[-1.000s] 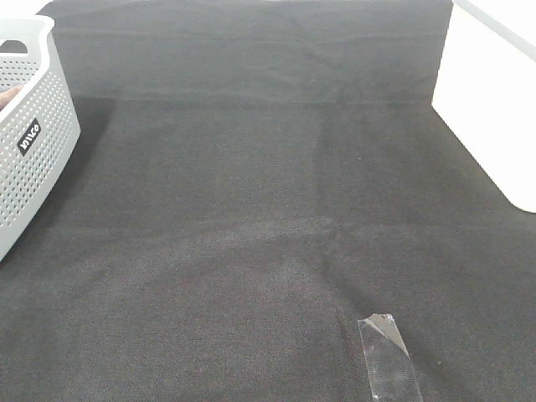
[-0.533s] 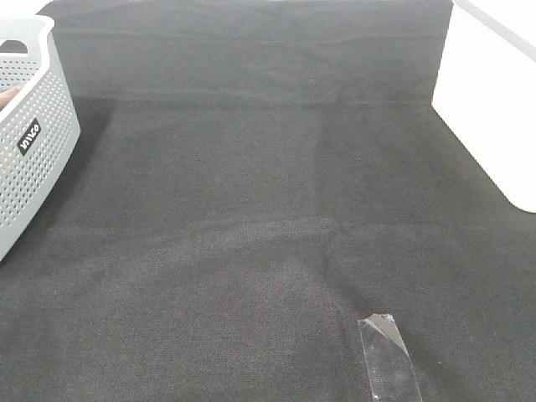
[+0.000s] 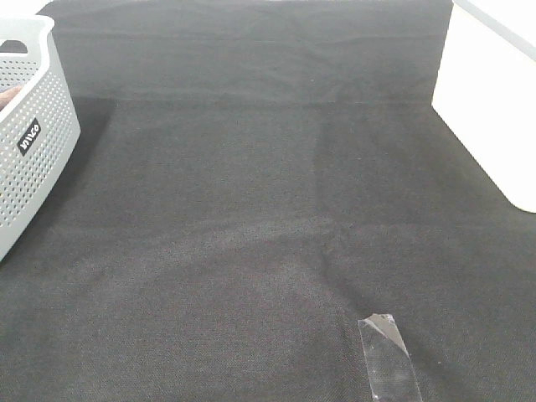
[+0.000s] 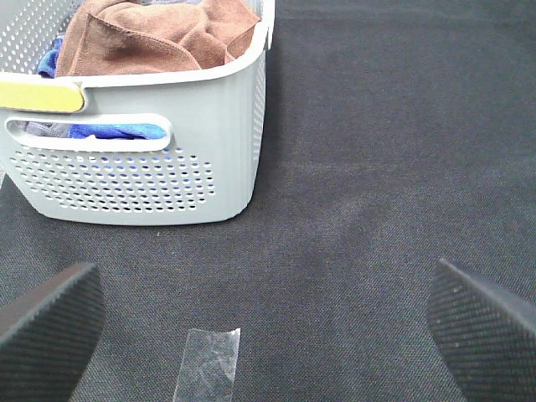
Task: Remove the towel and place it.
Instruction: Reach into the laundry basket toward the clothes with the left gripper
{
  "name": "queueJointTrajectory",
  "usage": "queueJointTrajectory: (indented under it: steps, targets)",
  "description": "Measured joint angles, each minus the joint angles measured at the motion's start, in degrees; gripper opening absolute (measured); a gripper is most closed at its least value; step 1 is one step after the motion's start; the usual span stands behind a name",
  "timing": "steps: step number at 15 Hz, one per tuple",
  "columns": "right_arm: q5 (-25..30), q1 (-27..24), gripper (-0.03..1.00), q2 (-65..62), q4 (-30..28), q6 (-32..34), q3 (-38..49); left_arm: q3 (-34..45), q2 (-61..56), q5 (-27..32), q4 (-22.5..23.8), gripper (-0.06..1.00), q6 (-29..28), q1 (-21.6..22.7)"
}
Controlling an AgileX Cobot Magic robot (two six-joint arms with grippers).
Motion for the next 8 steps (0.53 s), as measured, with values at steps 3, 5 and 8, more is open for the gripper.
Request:
queueJointTrajectory:
  steps: [3,5,8]
  targets:
    - [0.0,0.0,0.77,0.0,0.0,0.0,0.0,0.0,0.0,0.0,0.0,0.99,0.0,0.0]
    - [0.0,0.0,0.77,0.0,0.0,0.0,0.0,0.0,0.0,0.0,0.0,0.99,0.0,0.0]
    - [0.0,0.0,0.77,0.0,0.0,0.0,0.0,-0.3,0.7,0.0,0.6,0.99,1.5,0.0]
